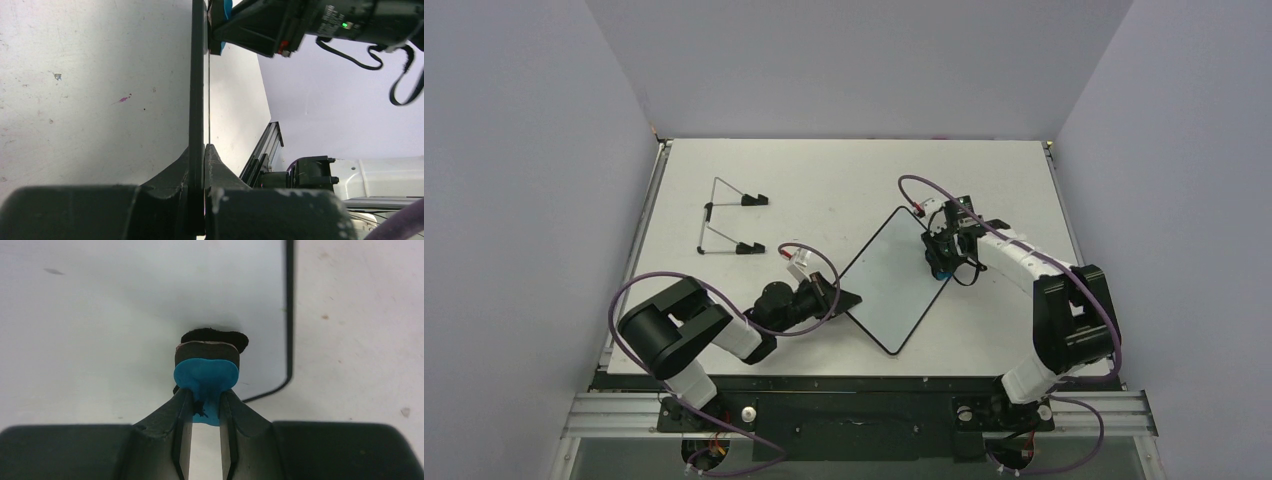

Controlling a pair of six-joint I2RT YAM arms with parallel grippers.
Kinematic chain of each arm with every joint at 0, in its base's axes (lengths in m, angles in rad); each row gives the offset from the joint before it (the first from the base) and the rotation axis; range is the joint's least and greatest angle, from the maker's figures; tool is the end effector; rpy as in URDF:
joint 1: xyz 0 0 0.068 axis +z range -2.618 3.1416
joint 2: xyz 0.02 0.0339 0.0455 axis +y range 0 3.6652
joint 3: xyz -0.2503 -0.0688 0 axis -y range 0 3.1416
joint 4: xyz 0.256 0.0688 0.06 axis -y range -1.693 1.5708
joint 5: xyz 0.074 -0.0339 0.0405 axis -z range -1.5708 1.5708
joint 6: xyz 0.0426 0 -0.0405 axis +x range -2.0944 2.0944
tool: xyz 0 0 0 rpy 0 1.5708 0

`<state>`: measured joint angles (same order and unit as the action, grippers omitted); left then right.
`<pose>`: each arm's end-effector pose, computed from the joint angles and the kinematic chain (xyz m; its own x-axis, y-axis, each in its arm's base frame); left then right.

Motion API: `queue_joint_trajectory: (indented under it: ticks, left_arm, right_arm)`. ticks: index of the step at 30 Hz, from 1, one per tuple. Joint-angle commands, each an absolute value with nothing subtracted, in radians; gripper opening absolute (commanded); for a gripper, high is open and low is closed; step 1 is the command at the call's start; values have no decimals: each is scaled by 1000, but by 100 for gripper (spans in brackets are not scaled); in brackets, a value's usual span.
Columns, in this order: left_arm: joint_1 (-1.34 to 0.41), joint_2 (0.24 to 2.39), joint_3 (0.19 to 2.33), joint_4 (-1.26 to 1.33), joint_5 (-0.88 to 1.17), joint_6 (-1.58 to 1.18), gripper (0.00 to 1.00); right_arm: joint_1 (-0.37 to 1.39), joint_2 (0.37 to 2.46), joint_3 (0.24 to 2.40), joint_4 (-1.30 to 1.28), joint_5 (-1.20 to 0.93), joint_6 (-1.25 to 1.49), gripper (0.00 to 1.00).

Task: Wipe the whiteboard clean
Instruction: Erase the whiteboard at the center of the board.

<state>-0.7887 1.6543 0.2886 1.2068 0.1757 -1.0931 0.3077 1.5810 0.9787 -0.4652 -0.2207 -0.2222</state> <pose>0.1824 -0.1941 0.1062 -0.7796 -0.4559 -0.4294 0.2780 0.3624 -0.8896 0.3052 0.1068 0.1670 -0.7270 -0.4567 -0.5127 -0.5704 0.8174 0.0808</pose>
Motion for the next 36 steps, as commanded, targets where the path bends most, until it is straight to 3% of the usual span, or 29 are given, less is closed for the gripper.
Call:
queue_joint_trajectory:
  ticks: [1, 7, 12, 21, 24, 31, 36]
  left_arm:
    - [-786, 1556, 276, 1434, 252, -1075, 0]
    - [-773, 1481, 226, 1376, 157, -1054, 0]
    - [-768, 1413, 194, 1300, 77, -1030, 0]
    - [-766, 1318, 169, 1216, 8, -1011, 0]
    - [-766, 1319, 180, 1211, 22, -1008, 0]
    - [-768, 1370, 224, 1244, 130, -997, 0]
    - [-787, 1466, 288, 1308, 217, -1008, 0]
  right_arm:
    - [296, 1636, 957, -456, -104, -192, 0]
    - [326, 1709, 999, -558, -277, -206, 0]
    - [481, 1713, 1033, -653, -418, -298, 0]
    - [630, 1732, 1081, -754, -504, -411, 0]
    - [598, 1736, 1086, -710, -458, -348, 0]
    - [283, 1743, 1050, -508, -357, -144, 0]
    - [208, 1732, 1025, -460, -366, -122, 0]
